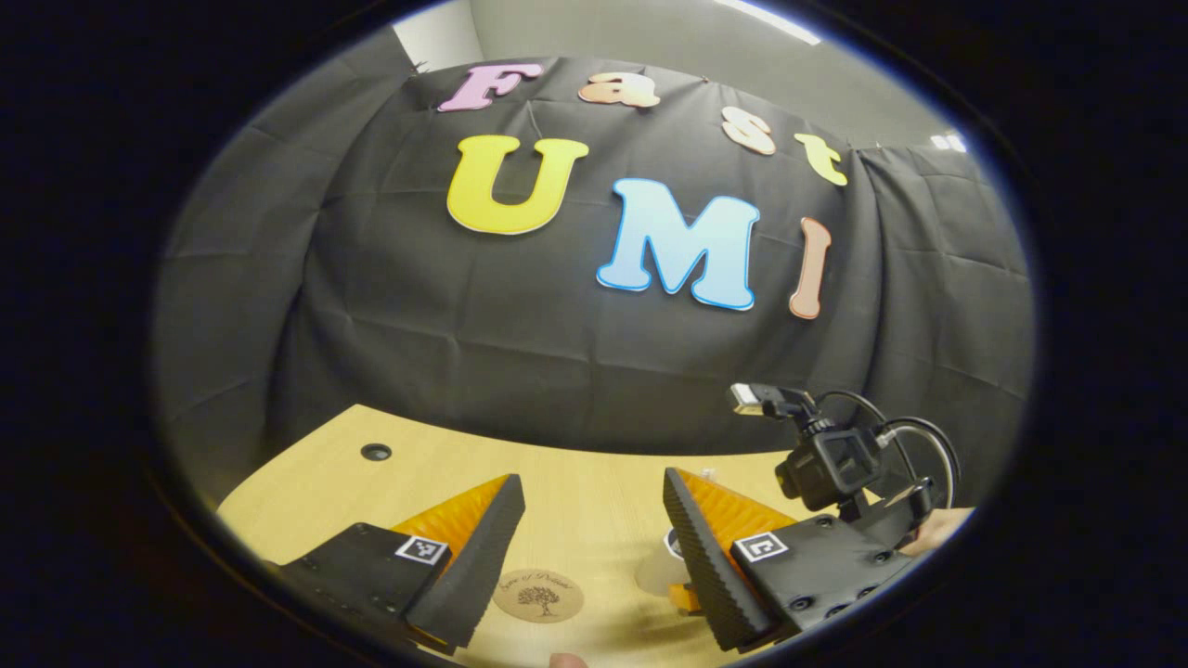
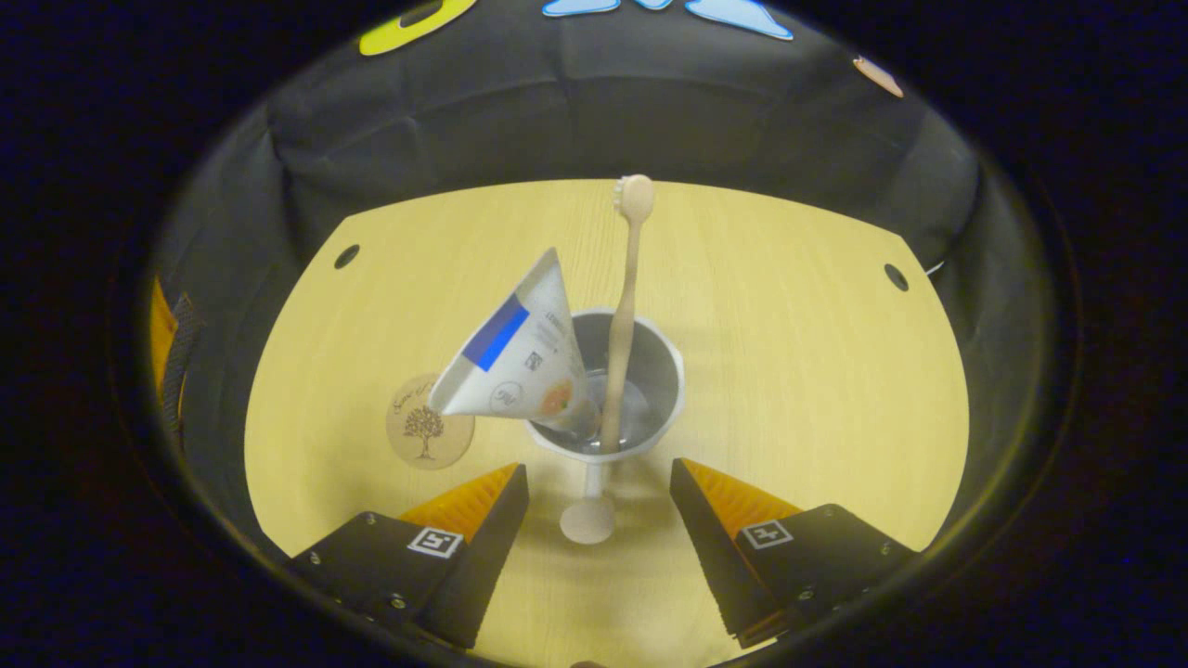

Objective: Put the toothbrush and toothpaste on the desktop into the cup, then pick up the cup and place it on the coaster on the desktop.

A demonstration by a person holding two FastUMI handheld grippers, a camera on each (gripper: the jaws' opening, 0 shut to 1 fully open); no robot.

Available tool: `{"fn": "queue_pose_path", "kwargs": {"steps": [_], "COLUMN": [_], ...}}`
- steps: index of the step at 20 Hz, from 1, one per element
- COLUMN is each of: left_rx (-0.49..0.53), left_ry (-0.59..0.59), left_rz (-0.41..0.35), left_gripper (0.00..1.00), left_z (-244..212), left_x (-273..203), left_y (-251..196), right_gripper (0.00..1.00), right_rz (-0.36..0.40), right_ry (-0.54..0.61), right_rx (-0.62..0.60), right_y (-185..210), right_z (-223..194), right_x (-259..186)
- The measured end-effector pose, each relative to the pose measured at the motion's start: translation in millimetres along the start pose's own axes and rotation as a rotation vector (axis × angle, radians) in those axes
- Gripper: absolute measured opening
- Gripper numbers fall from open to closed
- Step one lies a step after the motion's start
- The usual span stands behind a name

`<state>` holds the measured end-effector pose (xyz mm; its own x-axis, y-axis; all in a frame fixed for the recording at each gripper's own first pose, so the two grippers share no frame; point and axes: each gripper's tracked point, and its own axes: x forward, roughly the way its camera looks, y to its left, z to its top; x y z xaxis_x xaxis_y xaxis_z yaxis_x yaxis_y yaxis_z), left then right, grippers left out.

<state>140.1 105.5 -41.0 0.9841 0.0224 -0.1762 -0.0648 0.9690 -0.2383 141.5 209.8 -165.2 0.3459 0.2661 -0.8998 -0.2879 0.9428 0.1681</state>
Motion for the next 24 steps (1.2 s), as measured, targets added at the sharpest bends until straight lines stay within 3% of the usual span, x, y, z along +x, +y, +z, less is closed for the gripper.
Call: {"fn": "queue_pose_path", "kwargs": {"steps": [8,10,13,15,16,18,19,20,24], "left_rx": [-0.020,-0.024,-0.025,-0.031,-0.033,-0.035,-0.036,-0.036,-0.034], "left_ry": [0.028,0.033,0.043,0.049,0.052,0.053,0.051,0.050,0.040], "left_rz": [-0.001,-0.001,0.007,0.010,0.012,0.018,0.019,0.023,0.041], "left_gripper": [0.96,0.96,0.96,0.98,0.98,0.98,0.96,0.96,0.96], "left_z": [-10,-13,-18,-20,-21,-22,-23,-22,-21], "left_x": [0,-2,-1,-1,-1,-2,-2,-4,-12], "left_y": [4,4,8,10,10,12,12,13,20], "right_gripper": [0.91,0.95,0.88,0.75,0.75,0.63,0.42,0.34,0.29], "right_rz": [-0.025,-0.021,-0.020,-0.018,-0.017,-0.026,-0.039,-0.039,-0.062], "right_ry": [0.119,0.139,0.160,0.167,0.176,0.195,0.206,0.200,0.157], "right_rx": [0.016,0.033,0.050,0.054,0.060,0.056,0.065,0.074,0.039], "right_y": [-3,-2,-4,-3,-3,-6,-7,-5,-9], "right_z": [-1,-2,-3,-5,-9,-12,-21,-14,-12], "right_x": [30,35,40,41,44,45,60,42,42]}}
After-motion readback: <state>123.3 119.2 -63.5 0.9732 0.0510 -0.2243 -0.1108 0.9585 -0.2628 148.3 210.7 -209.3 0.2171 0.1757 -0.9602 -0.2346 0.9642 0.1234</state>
